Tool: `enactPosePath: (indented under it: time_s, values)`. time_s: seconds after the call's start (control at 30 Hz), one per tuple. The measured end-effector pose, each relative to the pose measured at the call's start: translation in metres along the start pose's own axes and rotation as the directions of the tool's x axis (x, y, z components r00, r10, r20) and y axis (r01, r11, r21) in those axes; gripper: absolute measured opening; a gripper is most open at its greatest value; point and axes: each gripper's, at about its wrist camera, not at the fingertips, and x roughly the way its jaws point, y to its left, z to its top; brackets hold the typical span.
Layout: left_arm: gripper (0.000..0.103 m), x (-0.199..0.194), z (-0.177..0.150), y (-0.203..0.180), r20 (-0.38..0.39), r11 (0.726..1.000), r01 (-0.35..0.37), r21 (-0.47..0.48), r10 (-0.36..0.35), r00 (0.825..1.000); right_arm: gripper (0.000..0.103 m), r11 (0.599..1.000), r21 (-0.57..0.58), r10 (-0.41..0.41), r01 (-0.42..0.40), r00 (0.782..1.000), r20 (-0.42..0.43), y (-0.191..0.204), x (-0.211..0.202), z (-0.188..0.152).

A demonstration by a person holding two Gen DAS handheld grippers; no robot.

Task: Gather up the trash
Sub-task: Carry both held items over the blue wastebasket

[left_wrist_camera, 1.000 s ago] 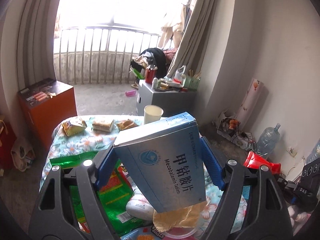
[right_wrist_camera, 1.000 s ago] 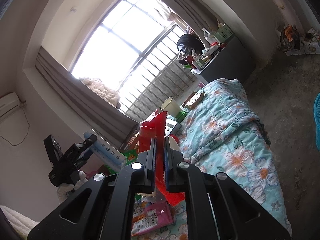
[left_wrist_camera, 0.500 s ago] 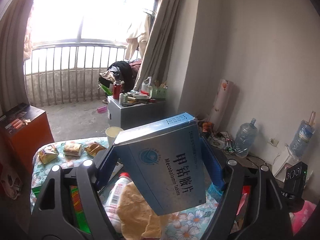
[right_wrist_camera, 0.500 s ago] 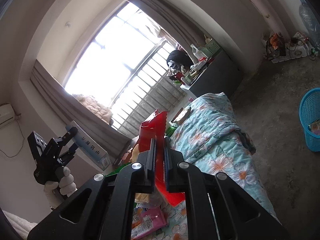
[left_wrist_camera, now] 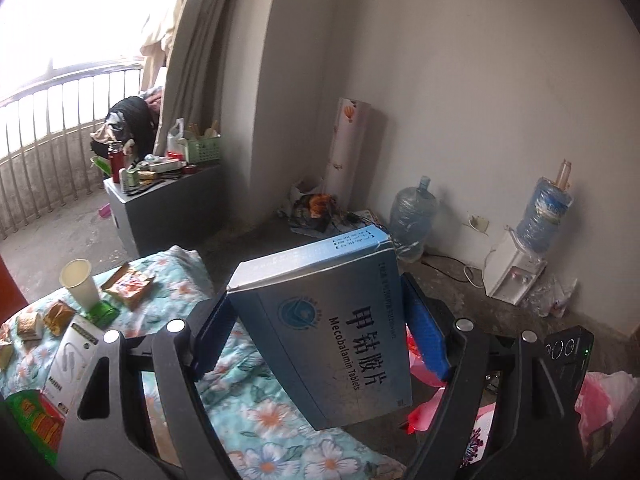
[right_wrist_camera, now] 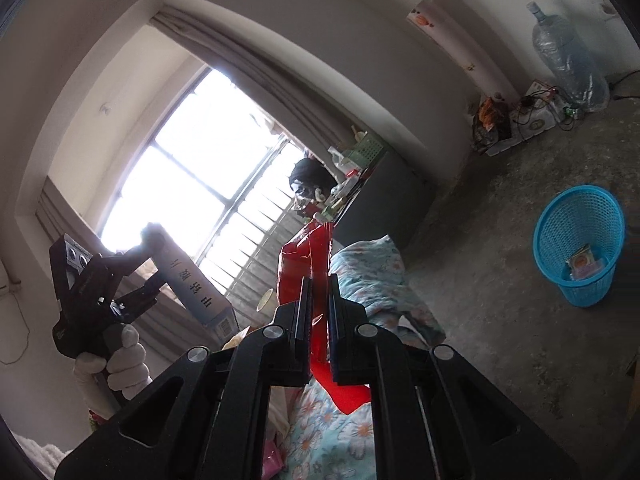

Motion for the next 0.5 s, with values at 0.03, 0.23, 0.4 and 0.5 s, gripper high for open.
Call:
enactPosePath:
  time_s: [0.03,0.23,0.4,0.5]
  values:
    - [0.074,0.015,0.002,-0.010,-0.019,1.000,0.023,0.006,-0.022,1.000,0.007,1.000,0.011,-0.020,0.020,1.000,0.015,-0.008,-0.004,0.003]
    - [0.074,0.113,0.010,-0.065,-0.127,0.990,0.139,0.020,-0.135,0.983,0.007,0.988,0.082,-0.141,0.133,0.986,0.090,-0.058,-0.019,0.020]
    - [0.074,0.201,-0.002,-0.100,-0.198,0.985,0.168,0.048,-0.156,0.968,0.007,0.952,0.170,-0.269,0.253,0.960,0.076,-0.120,-0.008,0.033]
    - [0.074,0.258,-0.012,-0.116,-0.248,0.984,0.172,0.052,-0.154,0.956,0.007,0.924,0.228,-0.322,0.306,0.946,0.035,-0.161,0.010,0.046]
